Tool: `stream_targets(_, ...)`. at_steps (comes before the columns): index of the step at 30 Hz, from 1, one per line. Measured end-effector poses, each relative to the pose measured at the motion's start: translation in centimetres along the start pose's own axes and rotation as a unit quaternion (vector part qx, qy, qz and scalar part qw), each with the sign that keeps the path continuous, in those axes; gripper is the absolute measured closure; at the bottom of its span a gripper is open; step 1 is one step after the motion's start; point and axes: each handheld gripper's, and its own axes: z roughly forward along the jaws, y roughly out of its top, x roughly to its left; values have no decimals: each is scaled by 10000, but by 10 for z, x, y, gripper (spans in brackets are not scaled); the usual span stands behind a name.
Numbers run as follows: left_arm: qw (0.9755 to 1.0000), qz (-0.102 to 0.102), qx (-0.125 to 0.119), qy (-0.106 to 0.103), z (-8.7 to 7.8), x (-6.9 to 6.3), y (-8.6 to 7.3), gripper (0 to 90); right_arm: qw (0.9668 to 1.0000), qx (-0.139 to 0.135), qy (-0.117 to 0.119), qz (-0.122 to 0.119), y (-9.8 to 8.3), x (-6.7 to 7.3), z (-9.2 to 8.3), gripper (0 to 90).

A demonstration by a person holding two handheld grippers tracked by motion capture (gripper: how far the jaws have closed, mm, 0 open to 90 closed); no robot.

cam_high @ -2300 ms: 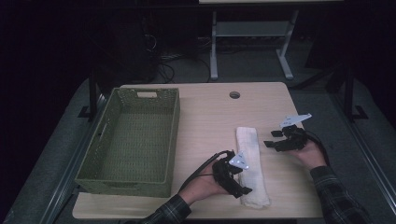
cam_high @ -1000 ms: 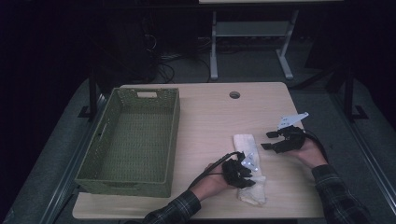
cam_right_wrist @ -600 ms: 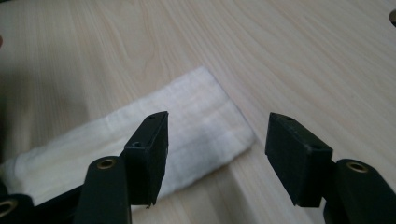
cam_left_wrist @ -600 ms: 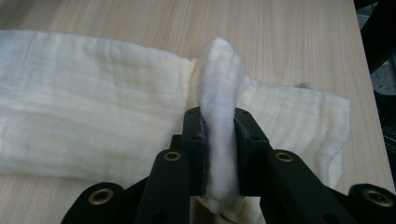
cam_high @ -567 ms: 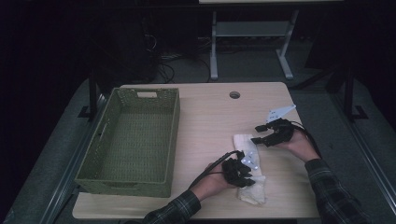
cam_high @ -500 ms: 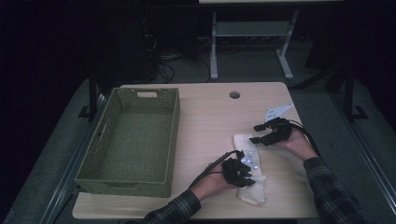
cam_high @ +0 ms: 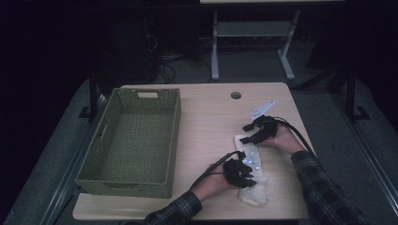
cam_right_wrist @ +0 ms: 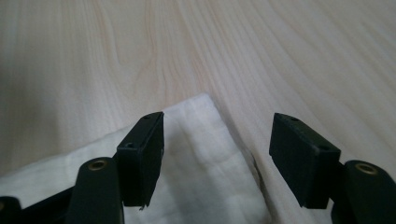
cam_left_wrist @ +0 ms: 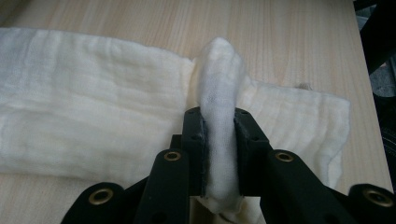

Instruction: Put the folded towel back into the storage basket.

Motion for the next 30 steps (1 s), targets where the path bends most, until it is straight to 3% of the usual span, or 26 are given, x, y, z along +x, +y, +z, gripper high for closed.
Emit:
stream_targets(6, 10000, -1, -2, -3, 0, 0, 0, 763, 9996, 233, 125, -57, -6, -4, 11, 362)
stream_targets(14, 10000, -2, 2, -1, 0, 0, 0, 763, 9992, 274, 22, -285, -14, -1, 3, 408)
stream_targets(17, 10000, -3, -2, 10, 0, 0, 0, 763, 9993, 243, 40, -270, -16, 2, 2, 436)
stream_targets(20, 10000, -10, 9, 18, 0, -1, 0, 764, 9995, 144, 101, -278, -19, 2, 1, 491)
stream_targets(26, 10000, 6, -17, 8, 0, 0, -1, 769, 9993, 115, 268, -218, -22, 5, -2, 695)
stream_targets(30, 10000, -8, -47, 20, 0, 0, -2, 781, 9993, 115, 321, -142, -22, 5, -2, 758)
